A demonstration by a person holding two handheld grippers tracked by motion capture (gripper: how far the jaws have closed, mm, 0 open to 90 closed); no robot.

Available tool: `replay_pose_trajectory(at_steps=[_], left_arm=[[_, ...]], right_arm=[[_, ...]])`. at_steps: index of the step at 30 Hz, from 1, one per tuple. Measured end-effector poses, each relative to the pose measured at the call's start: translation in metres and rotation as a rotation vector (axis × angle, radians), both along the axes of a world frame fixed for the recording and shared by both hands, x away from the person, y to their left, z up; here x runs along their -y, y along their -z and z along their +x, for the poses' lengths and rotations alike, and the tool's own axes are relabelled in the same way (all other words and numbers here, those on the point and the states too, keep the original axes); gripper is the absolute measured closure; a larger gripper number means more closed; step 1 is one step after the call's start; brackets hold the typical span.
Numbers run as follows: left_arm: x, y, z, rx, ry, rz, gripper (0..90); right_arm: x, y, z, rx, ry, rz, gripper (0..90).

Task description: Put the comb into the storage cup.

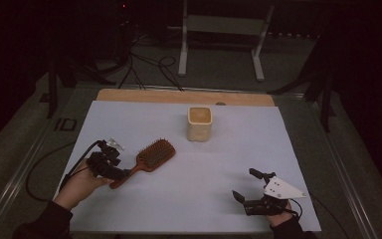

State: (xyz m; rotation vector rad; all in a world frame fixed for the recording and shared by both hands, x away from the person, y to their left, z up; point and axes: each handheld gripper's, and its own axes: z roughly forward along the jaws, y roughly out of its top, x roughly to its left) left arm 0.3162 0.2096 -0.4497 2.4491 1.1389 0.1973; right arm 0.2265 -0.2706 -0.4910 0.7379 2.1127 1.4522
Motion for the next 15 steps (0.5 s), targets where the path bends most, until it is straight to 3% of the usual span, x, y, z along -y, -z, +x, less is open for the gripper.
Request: replay_pose_trajectory(at_steps=[5,10,15], left_arm=[[0.006,0.007,0.005,-0.014,0.016,0.006,14.0],[0.01,0.013,0.009,-0.019,0.008,0.005,4.7],[0.016,0.02,0.013,-0.036,0.046,0.012,3.7]], right_arm=[[0.0,0.0,0.0,0.0,0.0,-0.002,8.6],[0.0,0.0,0.0,-0.002,-0.003,-0.005,8.6],[0.0,0.0,0.0,0.0,-0.002,-0.002,8.6]])
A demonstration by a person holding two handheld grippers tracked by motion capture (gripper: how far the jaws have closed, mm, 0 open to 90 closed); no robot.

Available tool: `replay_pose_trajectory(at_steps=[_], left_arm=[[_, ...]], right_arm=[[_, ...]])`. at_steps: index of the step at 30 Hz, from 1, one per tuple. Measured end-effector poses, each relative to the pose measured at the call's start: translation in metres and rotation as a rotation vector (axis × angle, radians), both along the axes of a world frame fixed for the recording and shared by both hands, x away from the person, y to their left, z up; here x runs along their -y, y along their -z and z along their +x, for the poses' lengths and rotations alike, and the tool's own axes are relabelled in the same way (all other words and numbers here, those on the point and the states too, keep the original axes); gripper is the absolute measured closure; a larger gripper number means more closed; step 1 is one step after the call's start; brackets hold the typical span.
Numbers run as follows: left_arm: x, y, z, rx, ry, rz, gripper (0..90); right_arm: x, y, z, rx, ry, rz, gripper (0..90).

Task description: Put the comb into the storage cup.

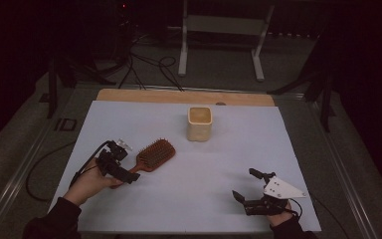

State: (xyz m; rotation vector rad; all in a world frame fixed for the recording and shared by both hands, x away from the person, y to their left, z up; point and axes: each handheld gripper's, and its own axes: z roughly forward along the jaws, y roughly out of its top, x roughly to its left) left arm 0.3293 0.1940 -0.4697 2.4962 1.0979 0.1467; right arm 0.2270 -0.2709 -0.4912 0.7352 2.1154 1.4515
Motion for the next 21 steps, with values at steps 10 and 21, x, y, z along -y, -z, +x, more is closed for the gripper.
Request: replay_pose_trajectory(at_steps=[10,21], left_arm=[[0.004,0.01,0.012,-0.036,0.012,0.038,8.6],[0.012,0.015,0.017,-0.045,0.076,0.091,28.8]], right_arm=[[0.0,0.0,0.0,0.0,-0.001,0.0,8.6],[0.0,0.0,0.0,-0.001,-0.002,0.001,8.6]])
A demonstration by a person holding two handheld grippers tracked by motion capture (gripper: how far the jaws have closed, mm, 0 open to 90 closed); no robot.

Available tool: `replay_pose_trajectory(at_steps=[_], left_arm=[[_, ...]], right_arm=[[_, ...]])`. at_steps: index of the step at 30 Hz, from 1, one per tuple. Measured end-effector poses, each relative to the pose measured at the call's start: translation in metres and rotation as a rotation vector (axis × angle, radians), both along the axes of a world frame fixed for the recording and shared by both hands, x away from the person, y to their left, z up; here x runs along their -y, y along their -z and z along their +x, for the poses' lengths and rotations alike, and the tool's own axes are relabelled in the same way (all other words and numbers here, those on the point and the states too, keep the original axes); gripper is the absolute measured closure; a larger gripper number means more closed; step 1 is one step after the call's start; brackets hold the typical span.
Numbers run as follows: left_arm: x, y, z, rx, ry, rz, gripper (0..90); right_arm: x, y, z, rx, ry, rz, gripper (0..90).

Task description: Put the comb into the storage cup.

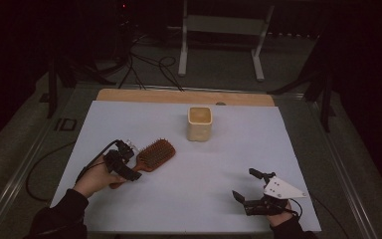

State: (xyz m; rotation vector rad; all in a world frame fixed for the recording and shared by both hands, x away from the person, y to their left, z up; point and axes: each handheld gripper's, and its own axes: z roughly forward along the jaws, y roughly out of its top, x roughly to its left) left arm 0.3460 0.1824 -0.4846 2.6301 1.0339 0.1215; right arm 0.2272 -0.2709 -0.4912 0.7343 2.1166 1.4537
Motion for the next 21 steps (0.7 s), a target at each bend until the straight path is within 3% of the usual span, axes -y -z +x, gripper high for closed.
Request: replay_pose_trajectory(at_steps=[8,17,21], left_arm=[[0.007,0.001,0.003,-0.014,0.022,0.043,46.0],[0.013,0.003,0.008,-0.039,0.031,0.097,56.2],[0.015,0.004,0.01,-0.052,0.031,0.099,60.7]], right_arm=[[0.0,0.0,-0.001,0.001,0.0,0.002,8.6],[0.0,0.0,0.0,-0.001,0.0,0.002,8.6],[0.0,0.0,0.0,0.001,-0.002,0.003,8.6]])
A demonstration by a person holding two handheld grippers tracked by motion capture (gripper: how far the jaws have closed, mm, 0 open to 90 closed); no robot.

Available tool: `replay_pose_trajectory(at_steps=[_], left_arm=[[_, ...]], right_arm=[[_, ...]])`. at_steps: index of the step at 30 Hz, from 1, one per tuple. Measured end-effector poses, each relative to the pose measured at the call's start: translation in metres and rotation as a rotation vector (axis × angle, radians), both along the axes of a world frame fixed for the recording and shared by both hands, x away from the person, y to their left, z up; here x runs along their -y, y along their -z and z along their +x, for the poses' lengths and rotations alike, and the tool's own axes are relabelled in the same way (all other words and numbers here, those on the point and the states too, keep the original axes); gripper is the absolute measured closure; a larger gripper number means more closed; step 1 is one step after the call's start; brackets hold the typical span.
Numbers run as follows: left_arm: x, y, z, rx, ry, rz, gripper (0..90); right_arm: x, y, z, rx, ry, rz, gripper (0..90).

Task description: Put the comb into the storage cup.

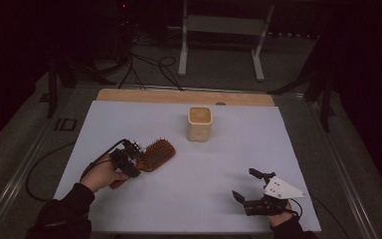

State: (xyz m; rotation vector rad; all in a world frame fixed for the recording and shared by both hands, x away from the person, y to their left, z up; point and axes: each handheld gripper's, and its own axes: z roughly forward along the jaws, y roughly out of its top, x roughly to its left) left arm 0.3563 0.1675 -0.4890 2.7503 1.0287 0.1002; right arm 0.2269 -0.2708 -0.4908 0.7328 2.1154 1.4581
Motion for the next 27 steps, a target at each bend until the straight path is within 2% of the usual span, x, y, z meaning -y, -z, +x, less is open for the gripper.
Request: replay_pose_trajectory(at_steps=[7,14,16,23,27], left_arm=[[0.004,0.0,0.003,-0.024,-0.007,0.012,68.2],[0.011,0.0,0.003,-0.035,-0.017,0.06,72.2],[0.011,0.0,0.004,-0.04,-0.021,0.057,72.5],[0.003,0.001,0.002,-0.031,-0.047,-0.002,73.2],[0.002,0.001,0.0,-0.008,-0.044,-0.01,73.4]], right_arm=[[0.0,0.0,0.0,-0.002,0.0,-0.002,8.6],[-0.001,0.0,0.0,0.0,-0.004,-0.003,8.6],[-0.002,0.0,0.0,0.0,-0.006,0.0,8.6],[-0.001,0.0,0.0,-0.002,-0.005,0.004,8.6],[-0.001,0.0,0.0,0.0,-0.006,0.003,8.6]])
